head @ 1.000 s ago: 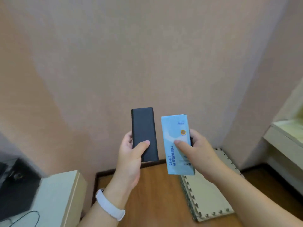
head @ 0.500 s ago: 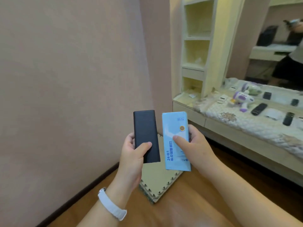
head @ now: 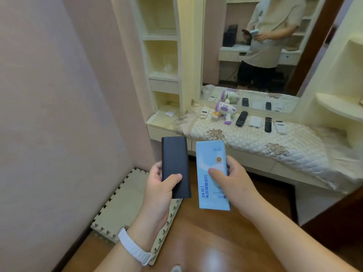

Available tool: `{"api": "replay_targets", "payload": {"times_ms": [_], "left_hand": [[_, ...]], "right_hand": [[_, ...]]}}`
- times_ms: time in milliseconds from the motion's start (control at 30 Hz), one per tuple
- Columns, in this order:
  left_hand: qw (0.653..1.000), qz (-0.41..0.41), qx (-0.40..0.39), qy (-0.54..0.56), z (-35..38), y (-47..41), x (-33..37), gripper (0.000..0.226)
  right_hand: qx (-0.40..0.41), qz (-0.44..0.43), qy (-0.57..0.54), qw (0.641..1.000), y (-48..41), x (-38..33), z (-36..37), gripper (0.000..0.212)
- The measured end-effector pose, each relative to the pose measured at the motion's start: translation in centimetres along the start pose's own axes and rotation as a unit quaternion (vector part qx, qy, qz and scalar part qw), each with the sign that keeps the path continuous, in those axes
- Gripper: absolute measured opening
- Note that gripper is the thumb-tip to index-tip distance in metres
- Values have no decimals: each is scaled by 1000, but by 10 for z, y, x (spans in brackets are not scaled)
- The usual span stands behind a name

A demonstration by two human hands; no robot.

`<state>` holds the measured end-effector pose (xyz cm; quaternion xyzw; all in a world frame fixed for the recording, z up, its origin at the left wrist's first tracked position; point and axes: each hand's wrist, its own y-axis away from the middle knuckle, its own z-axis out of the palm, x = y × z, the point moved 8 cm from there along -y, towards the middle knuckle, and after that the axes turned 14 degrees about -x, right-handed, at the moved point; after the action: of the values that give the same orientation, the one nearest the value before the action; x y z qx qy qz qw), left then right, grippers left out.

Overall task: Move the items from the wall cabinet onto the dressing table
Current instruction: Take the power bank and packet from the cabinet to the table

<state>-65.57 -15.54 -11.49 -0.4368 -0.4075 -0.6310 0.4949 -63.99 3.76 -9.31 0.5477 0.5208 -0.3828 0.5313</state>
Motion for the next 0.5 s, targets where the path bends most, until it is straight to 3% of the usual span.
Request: {"api": "replay_targets", "payload": {"times_ms": [267,500], "left_hand": [[997,-29,-72,18,-22,-120,-4,38],[984,-77,-160,13,12,-196,-26,40]], "right_hand": [[75,48,8,996,-83,-7,-7,13],[178,93,21,979,-104,5,-53,11]]}}
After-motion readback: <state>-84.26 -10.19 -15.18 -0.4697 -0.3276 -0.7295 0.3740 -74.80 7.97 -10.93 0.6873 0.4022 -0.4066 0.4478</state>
